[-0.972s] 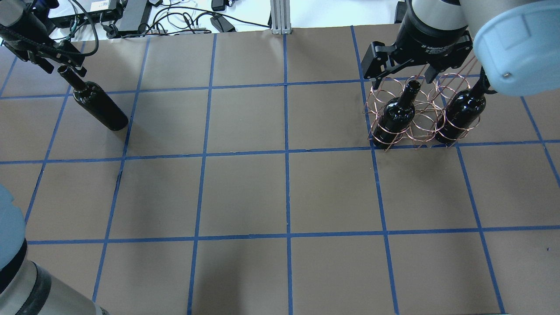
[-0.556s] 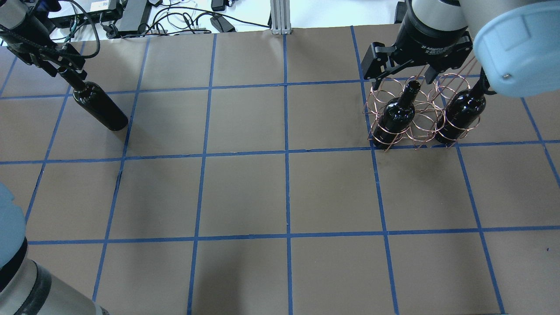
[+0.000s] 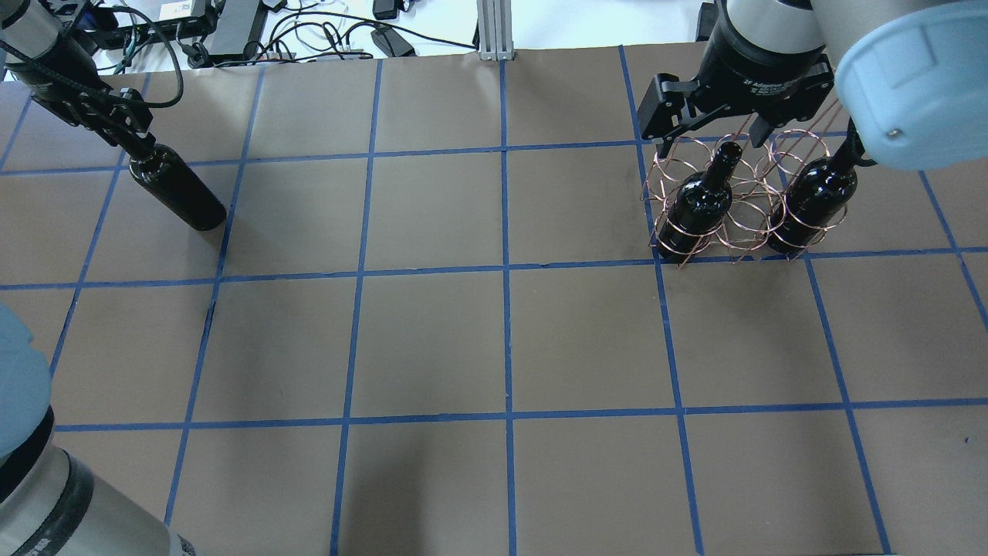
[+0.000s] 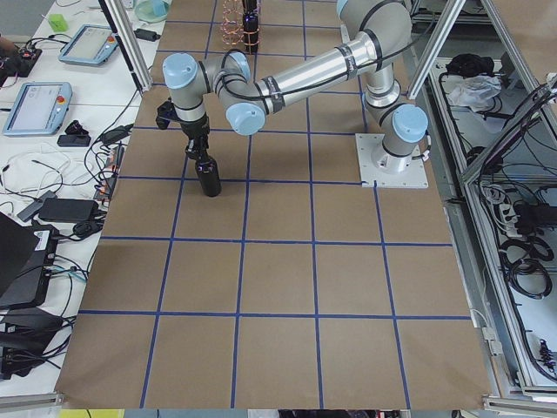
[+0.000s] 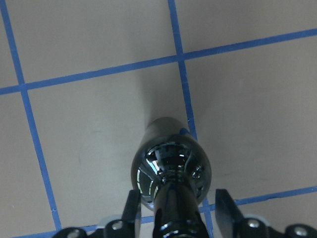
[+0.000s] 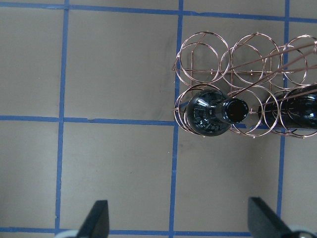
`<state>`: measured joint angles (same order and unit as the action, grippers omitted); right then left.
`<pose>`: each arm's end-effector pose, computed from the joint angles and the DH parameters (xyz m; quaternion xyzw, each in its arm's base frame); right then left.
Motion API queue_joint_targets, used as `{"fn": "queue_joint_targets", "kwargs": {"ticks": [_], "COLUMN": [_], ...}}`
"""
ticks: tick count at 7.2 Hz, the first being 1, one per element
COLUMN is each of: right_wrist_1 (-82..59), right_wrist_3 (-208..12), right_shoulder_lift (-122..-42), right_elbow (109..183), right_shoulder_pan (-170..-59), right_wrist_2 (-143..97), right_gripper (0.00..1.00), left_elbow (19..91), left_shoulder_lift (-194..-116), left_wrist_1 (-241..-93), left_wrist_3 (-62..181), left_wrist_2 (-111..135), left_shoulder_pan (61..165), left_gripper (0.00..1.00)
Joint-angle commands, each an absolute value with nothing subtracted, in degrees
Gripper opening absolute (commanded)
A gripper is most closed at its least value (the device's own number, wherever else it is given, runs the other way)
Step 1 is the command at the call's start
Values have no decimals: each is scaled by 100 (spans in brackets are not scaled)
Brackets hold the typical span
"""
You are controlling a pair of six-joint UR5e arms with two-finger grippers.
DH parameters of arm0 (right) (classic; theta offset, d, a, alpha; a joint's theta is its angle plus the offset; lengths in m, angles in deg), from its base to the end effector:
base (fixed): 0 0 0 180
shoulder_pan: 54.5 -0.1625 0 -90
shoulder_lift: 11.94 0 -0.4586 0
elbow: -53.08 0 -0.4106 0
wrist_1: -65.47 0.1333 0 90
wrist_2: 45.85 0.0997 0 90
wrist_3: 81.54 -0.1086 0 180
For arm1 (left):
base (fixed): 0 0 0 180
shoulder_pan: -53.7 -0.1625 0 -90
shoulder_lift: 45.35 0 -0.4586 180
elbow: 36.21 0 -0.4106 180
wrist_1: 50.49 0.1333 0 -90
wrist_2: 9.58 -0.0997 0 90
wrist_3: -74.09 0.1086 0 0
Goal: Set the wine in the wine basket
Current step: 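Close the left gripper on the bottle neck and lift it upright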
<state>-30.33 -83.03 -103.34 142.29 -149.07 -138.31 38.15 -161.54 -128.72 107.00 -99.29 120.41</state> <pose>0.1691 -0.5010 0.5431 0.0253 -0.9970 0.0707 0.0177 0.1570 -0.7033 0.3924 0.0839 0.9964 -0.0106 0.0028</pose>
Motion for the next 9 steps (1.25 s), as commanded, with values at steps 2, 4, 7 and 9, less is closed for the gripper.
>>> {"fn": "queue_joint_targets", "kwargs": {"ticks": [2, 4, 7, 9], "right_wrist_1": [-3033, -3033, -3033, -3033], "right_wrist_3": [-8303, -8303, -8303, -8303], "right_shoulder_lift": [-10334, -10334, -10334, -10334], "right_elbow": [14238, 14229, 14229, 14238], "right_shoulder_pan": [-14907, -14907, -14907, -14907], "right_wrist_2": [-13831, -13831, -13831, -13831], "right_gripper": [100, 100, 100, 100], "left_elbow": [3814, 3814, 3840, 3840], "left_shoulder_lift": [-16207, -16207, -16181, -16137], "left_wrist_1": [-12722, -12722, -12800, -12809], "left_wrist_3": [10687, 10696, 10705, 10705], "left_wrist_2": [-9905, -9861, -9949, -9932], "left_shoulder_pan": [12041, 12041, 12041, 12041], "left_gripper": [60, 50, 0, 0]}}
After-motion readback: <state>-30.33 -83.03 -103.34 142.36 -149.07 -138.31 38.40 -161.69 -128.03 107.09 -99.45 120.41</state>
